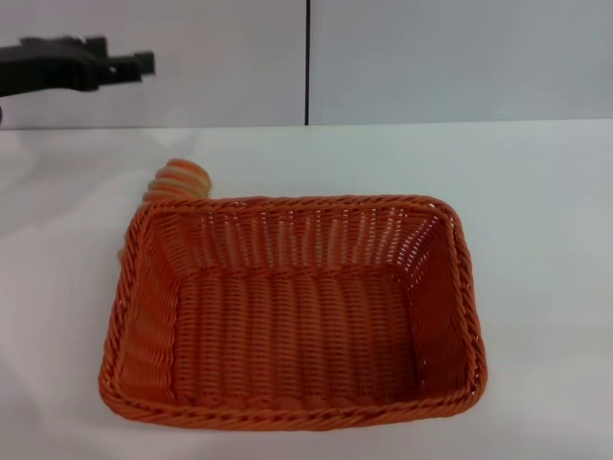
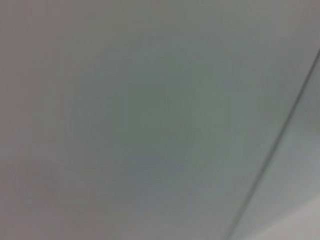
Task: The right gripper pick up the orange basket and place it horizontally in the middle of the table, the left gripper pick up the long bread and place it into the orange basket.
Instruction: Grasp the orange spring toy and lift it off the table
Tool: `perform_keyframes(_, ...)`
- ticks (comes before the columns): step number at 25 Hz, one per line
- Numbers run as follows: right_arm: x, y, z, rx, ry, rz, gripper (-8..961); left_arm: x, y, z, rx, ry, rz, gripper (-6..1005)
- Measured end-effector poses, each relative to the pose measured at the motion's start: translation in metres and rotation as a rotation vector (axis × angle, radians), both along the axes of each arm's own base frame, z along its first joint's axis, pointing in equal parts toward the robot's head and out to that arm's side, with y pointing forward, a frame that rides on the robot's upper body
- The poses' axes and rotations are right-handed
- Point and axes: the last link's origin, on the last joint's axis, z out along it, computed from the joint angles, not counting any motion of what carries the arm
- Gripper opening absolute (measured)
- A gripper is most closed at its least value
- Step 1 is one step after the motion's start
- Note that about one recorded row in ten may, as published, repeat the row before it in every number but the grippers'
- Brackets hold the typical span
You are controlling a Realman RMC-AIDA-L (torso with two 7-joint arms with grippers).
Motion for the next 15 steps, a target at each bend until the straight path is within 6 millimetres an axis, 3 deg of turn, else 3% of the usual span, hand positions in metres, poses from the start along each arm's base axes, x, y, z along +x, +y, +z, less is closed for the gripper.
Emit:
perform_keyframes(5, 0.003, 0.001, -0.002, 0.018, -0.017, -0.028, 501, 0.010, 0.003, -0.008, -0.109, 0.038, 0.060, 778)
perform_keyframes(7, 0.003, 0.002, -0.002, 0.019, -0.016, -0.029, 500, 0.019, 0.008, -0.028, -0.183, 0.124, 0.110, 775)
perform_keyframes(15, 0.005, 0.004, -0.006, 0.021, 0.000, -0.040, 499, 0.023, 0.018, -0.049, -0.201, 0.191, 0.151, 764)
